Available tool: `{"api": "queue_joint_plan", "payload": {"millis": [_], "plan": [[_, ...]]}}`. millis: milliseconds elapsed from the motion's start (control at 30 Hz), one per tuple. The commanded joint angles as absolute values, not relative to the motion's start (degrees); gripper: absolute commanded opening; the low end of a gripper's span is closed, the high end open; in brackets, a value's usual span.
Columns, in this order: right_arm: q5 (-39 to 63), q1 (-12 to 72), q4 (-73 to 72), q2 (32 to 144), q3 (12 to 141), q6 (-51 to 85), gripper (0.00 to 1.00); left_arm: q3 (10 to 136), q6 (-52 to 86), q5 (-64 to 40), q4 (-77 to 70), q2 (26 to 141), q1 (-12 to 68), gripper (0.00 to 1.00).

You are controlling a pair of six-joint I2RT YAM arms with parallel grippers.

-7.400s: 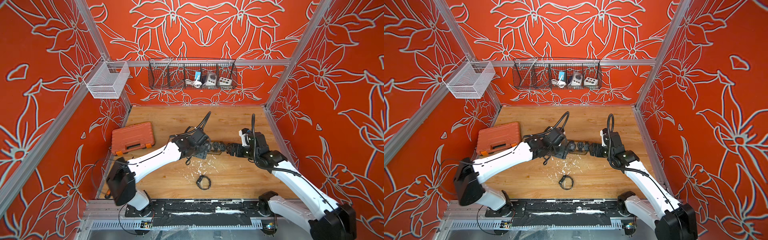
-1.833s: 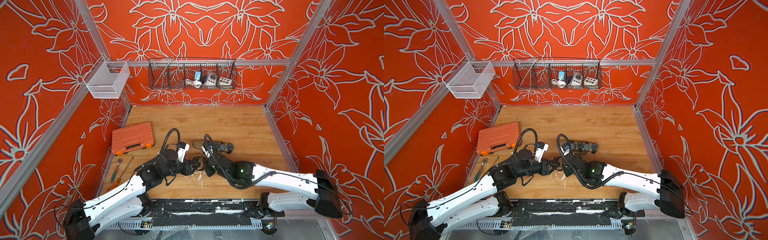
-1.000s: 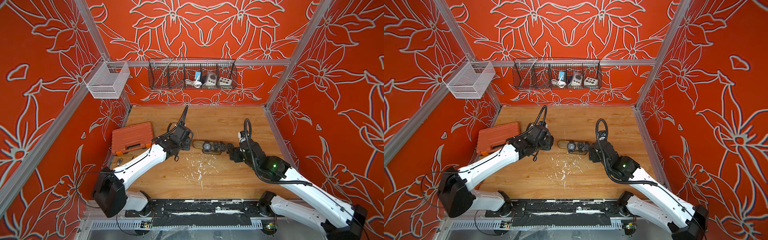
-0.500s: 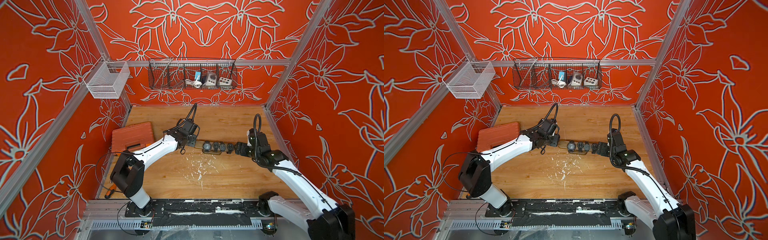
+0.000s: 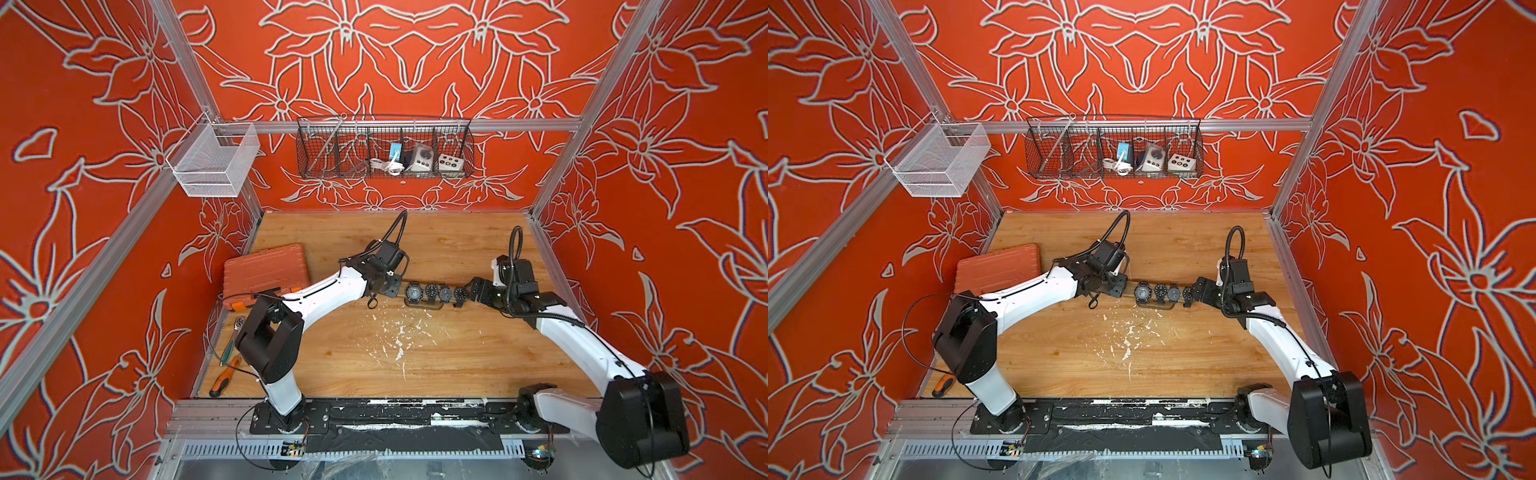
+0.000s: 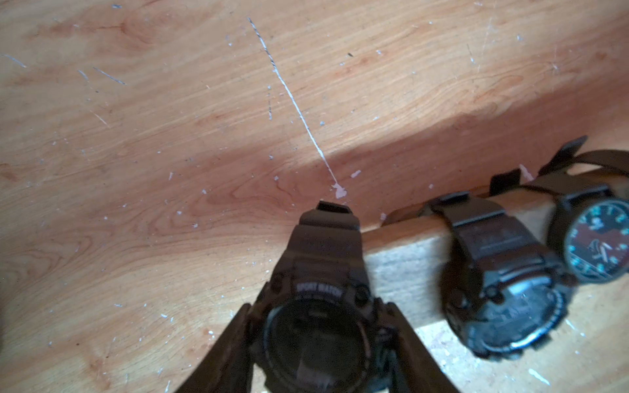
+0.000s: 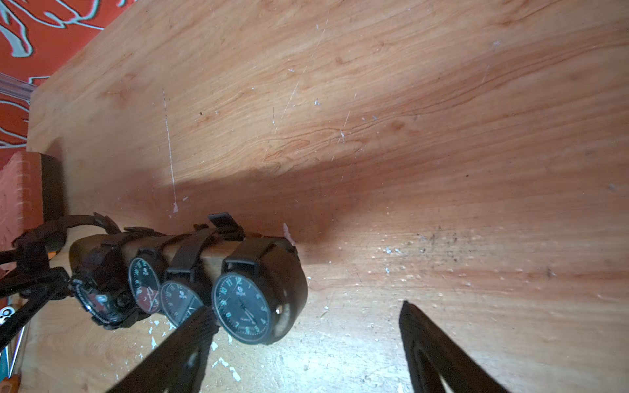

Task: Place watch on stand
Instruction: Place the watch on the stand.

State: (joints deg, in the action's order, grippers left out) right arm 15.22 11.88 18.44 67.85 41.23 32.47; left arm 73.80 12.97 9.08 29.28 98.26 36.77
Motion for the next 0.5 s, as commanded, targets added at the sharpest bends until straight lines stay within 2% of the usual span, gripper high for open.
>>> {"api": "queue_joint_plan", "payload": {"millis": [0, 167, 467], "plan": [[18.6, 11.6, 16.6, 69.3, 42.0, 31.5, 0.88, 75.9, 12.1, 8.8, 31.2, 99.1, 38.0, 0.45], [21.6, 11.7, 14.9, 71.4, 41.5, 31.7, 0.86, 76.6, 12.7, 10.7, 32.8, 99.6, 38.9, 0.46], [23.2, 11.8, 13.8, 71.6, 41.1, 31.6, 0.85, 76.2, 13.5, 6.0, 32.1, 99.5, 39.1, 0.49]]}}
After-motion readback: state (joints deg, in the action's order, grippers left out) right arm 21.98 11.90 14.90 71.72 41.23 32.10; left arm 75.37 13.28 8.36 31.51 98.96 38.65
